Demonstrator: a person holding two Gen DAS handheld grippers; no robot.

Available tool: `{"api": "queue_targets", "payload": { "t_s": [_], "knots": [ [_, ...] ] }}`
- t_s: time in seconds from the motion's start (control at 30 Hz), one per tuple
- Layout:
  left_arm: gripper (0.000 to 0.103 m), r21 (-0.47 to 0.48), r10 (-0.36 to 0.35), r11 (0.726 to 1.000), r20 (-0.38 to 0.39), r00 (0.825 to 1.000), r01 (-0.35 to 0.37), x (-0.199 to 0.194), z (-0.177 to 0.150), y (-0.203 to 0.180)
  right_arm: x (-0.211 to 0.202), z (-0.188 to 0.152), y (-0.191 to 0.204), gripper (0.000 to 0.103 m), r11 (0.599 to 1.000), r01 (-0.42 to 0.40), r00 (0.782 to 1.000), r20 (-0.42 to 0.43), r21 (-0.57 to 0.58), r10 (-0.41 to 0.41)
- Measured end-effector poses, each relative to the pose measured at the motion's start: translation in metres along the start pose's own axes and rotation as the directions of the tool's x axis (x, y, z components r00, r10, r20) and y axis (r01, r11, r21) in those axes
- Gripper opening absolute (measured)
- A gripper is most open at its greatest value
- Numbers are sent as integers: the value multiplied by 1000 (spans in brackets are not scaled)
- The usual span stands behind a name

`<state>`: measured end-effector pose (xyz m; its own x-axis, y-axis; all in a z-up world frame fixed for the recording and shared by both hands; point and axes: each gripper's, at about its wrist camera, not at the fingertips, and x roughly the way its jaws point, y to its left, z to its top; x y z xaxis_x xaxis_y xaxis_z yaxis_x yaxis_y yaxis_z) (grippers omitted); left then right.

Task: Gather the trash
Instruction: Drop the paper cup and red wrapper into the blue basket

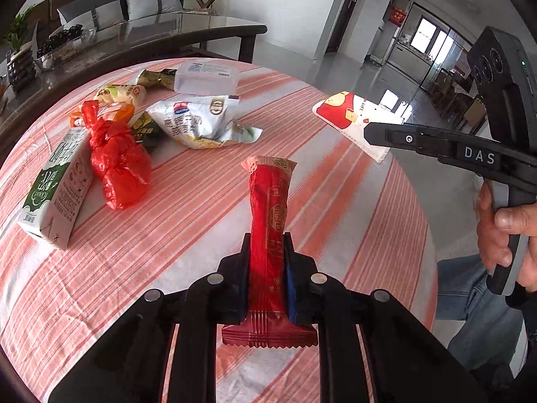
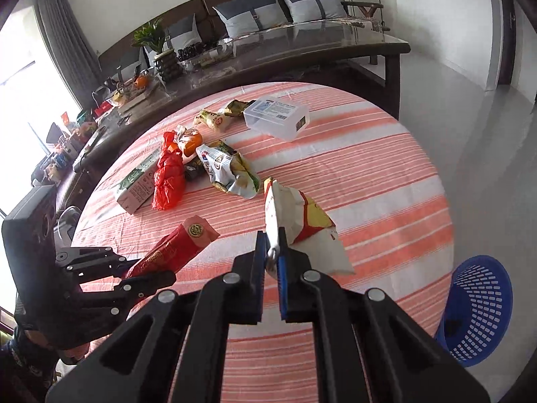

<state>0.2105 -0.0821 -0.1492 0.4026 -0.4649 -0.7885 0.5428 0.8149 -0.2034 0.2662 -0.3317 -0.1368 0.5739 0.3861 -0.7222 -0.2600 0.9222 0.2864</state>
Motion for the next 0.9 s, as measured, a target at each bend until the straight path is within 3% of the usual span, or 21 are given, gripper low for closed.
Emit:
{"api": "queue_targets", "payload": {
  "t_s": [0.1, 0.23, 0.47, 0.67, 0.9],
  "knots": [
    [16, 44, -37, 998, 7, 999, 36, 8, 17, -36, -29, 1, -42, 6, 997, 2, 1000, 31, 71, -5],
    [16, 110, -112, 988, -9, 994, 112, 31, 42, -98, -69, -10, -115, 6, 983, 92, 994, 49, 157, -100],
    [16, 228, -207, 949, -80, 975, 220, 94, 77, -216, -119, -53, -247, 6, 914, 213, 973, 13, 345, -232],
    [16, 234, -236, 935, -153, 959, 268, 169, 97, -289, -122, -83, -324, 6, 859, 207, 974, -17, 469, -226],
    [16, 198, -227, 942, -222, 948, 272, 253, 109, -332, -108, -109, -384, 6, 798, 175, 981, -32, 576, -193]
  ]
}}
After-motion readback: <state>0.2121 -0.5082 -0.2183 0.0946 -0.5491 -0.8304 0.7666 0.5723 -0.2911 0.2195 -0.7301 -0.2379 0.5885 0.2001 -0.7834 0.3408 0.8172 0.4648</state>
